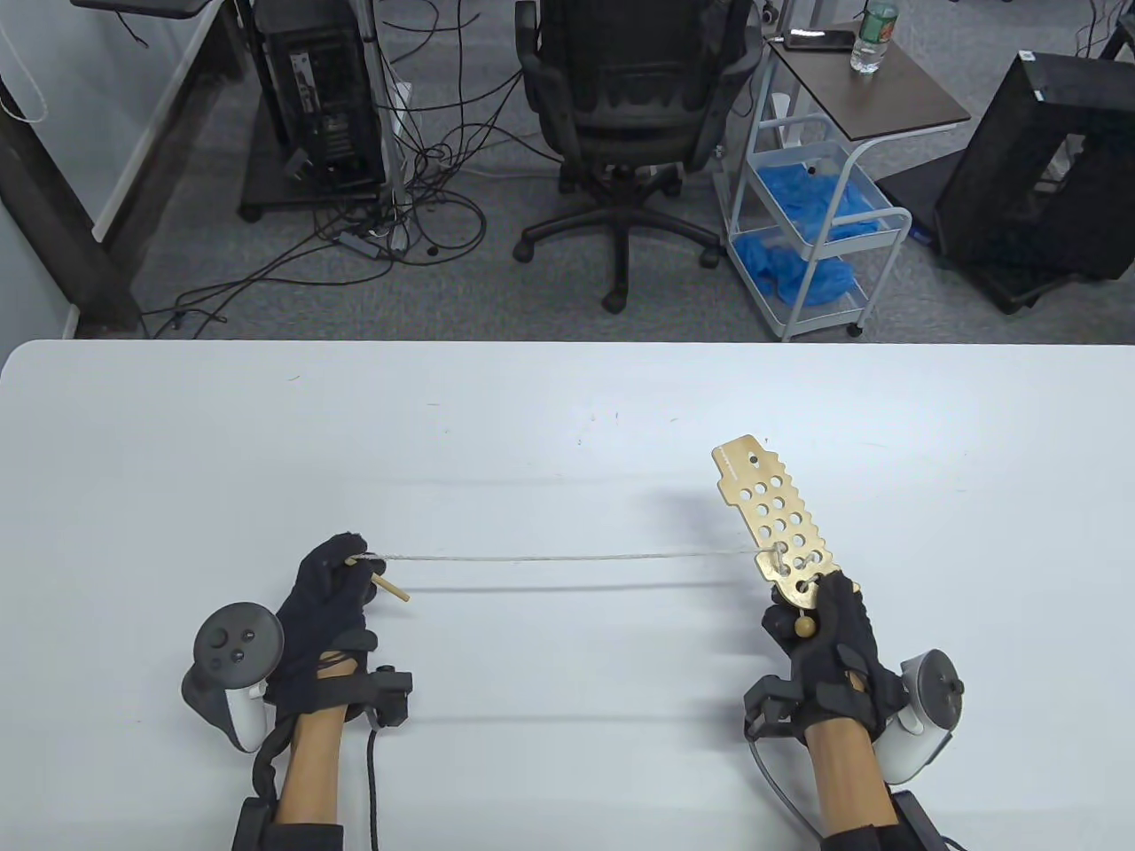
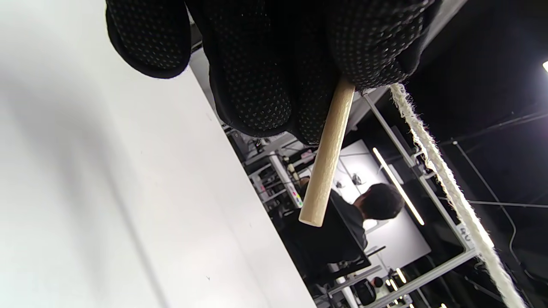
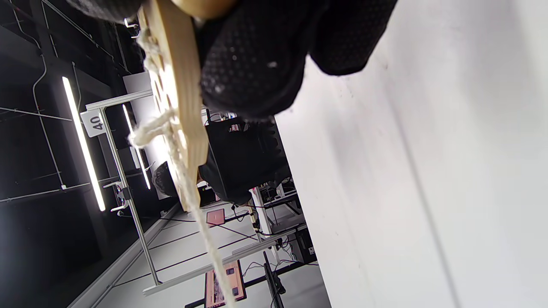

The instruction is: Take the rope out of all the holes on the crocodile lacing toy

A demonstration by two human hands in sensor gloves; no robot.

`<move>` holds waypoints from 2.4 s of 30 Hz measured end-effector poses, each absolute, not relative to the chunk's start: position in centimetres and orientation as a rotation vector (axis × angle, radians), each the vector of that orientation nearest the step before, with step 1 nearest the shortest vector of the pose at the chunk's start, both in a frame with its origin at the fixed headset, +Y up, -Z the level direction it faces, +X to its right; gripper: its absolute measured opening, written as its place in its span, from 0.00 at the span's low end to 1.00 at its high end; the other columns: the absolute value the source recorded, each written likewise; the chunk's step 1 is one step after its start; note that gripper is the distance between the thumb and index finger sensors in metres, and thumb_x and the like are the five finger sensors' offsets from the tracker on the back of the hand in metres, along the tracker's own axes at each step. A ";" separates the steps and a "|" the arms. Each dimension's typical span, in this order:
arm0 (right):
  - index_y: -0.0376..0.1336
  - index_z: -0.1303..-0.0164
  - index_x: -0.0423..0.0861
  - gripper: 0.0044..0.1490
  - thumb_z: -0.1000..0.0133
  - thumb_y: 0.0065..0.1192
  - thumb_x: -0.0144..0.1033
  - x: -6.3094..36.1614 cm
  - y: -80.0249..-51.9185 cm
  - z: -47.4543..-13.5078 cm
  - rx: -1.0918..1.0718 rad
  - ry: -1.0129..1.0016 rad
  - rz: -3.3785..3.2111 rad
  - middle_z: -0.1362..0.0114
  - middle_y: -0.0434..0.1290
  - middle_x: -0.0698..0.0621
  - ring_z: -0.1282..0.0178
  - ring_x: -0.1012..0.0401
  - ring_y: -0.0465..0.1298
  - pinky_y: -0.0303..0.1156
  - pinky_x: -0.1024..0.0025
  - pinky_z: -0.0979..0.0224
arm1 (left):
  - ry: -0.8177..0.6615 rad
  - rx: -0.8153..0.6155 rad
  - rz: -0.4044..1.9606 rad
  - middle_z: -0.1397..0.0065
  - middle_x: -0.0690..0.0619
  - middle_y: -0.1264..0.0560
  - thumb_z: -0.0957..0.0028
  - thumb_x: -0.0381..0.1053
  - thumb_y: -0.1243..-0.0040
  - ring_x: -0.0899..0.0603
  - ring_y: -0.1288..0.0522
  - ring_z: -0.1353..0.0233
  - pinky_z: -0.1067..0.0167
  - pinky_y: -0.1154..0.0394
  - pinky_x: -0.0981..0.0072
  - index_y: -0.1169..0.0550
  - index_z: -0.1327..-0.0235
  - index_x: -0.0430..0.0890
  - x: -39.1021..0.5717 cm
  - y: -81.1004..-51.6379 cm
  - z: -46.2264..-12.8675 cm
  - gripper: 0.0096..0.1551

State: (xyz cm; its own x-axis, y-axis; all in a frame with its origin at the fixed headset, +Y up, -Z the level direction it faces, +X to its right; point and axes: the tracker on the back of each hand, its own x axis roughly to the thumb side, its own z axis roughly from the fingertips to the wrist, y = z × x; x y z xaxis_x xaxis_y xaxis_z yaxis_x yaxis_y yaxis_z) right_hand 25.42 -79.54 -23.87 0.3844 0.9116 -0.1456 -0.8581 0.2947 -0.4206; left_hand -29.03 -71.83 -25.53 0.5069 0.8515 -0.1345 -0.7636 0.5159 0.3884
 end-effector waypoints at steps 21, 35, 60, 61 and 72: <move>0.61 0.35 0.51 0.29 0.42 0.53 0.56 24.4 -79.6 -24.2 -0.424 -0.071 1.201 0.39 0.76 0.52 0.53 0.61 0.82 0.71 0.51 0.29 | 0.310 0.359 0.953 0.47 0.59 0.12 0.51 0.56 0.35 0.52 0.15 0.48 0.38 0.22 0.46 0.21 0.38 0.62 -28.2 -71.0 -25.3 0.25; 0.62 0.36 0.50 0.29 0.42 0.53 0.55 20.4 -79.0 -24.1 -0.294 0.057 1.399 0.40 0.77 0.50 0.54 0.60 0.82 0.71 0.50 0.30 | 0.096 0.409 0.855 0.50 0.59 0.11 0.51 0.58 0.35 0.53 0.14 0.51 0.39 0.22 0.46 0.20 0.40 0.62 -24.1 -69.1 -24.7 0.24; 0.64 0.39 0.47 0.29 0.43 0.57 0.53 15.6 -78.0 -22.7 -0.155 0.162 1.621 0.44 0.79 0.47 0.58 0.59 0.83 0.73 0.48 0.34 | -0.362 0.418 0.653 0.52 0.59 0.12 0.53 0.59 0.34 0.52 0.16 0.51 0.38 0.23 0.45 0.19 0.44 0.61 -14.8 -67.1 -21.3 0.22; 0.64 0.39 0.47 0.29 0.43 0.57 0.53 15.6 -77.9 -22.7 -0.154 0.165 1.624 0.44 0.79 0.47 0.58 0.59 0.83 0.73 0.48 0.34 | -0.371 0.424 0.641 0.52 0.59 0.12 0.53 0.59 0.34 0.52 0.16 0.51 0.38 0.23 0.45 0.19 0.44 0.61 -14.6 -67.0 -21.1 0.22; 0.65 0.39 0.47 0.29 0.44 0.58 0.53 15.0 -78.0 -22.7 -0.126 0.207 1.644 0.44 0.79 0.47 0.59 0.58 0.83 0.73 0.48 0.34 | -0.437 0.426 0.572 0.52 0.59 0.12 0.53 0.59 0.33 0.52 0.16 0.50 0.39 0.23 0.45 0.19 0.44 0.61 -13.0 -67.0 -20.3 0.22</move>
State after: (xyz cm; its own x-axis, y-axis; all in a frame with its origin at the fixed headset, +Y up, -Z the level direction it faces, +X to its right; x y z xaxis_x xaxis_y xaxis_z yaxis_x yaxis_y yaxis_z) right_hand 15.03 -78.01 -22.71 -0.0847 0.9748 -0.2062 -0.9955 -0.0740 0.0591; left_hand -13.03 -67.04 -20.33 0.7558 0.4198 0.5025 -0.5953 0.7602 0.2604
